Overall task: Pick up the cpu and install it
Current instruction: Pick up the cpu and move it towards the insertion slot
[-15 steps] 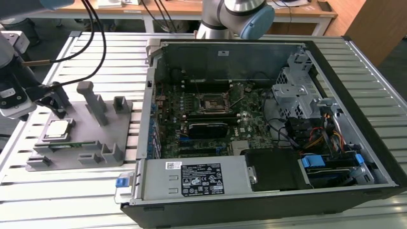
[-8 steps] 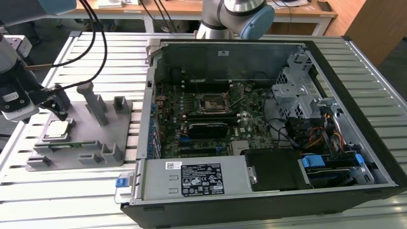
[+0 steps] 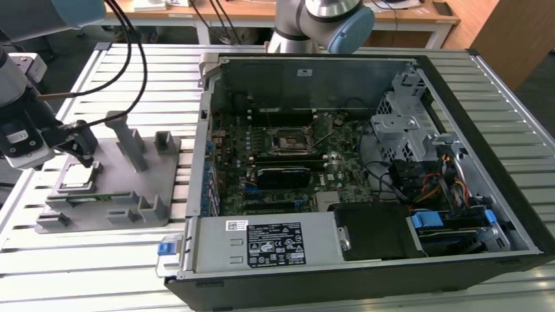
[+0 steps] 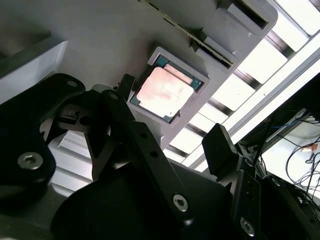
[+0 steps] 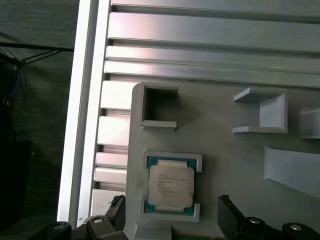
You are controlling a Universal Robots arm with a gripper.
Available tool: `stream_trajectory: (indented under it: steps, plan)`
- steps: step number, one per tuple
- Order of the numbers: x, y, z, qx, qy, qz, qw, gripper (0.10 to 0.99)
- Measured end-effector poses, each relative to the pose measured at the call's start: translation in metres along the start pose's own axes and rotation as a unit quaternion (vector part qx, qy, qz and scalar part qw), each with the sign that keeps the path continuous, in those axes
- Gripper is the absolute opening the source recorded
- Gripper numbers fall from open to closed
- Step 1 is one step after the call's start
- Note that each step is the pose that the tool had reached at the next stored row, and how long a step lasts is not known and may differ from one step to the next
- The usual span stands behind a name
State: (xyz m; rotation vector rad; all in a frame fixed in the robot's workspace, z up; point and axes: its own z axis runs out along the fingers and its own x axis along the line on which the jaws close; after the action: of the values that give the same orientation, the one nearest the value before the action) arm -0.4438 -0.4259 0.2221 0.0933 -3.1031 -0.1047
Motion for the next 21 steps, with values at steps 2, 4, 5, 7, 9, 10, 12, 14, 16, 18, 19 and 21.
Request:
stream_trajectory:
  steps: [2,4,5,7,9,10,12,14,16,18,19,21]
  plan:
    - [-0.0001,-0.0001,0.0016,-0.0001,-0.0003,0.0,1.0,0.82]
    - [-0.0001,-0.0002,0.0034,0.0,-0.0006,0.0,1.0,0.82]
    - [-0.0001,-0.0003,0.0045,0.0,-0.0011,0.0,1.0,0.82]
    - [-0.0002,-0.0004,0.0066,0.0001,-0.0022,0.0,1.0,0.82]
    - [-0.0002,-0.0006,0.009,0.0002,-0.0038,0.0,1.0,0.82]
    - [-0.0003,-0.0007,0.0105,0.0003,-0.0047,0.0,1.0,0.82]
    - [-0.0004,-0.0009,0.0129,0.0003,-0.005,0.0,1.0,0.82]
    - [-0.0005,-0.001,0.0155,0.0003,-0.0051,0.0,1.0,0.82]
    - [-0.0005,-0.0012,0.0178,0.0003,-0.0051,0.0,1.0,0.82]
    - [-0.0006,-0.0013,0.0198,0.0003,-0.0052,0.001,1.0,0.82]
    - [-0.0006,-0.0014,0.0207,0.0002,-0.0052,0.002,1.0,0.82]
    - [-0.0007,-0.0013,0.0226,0.0002,-0.0053,0.003,1.0,0.82]
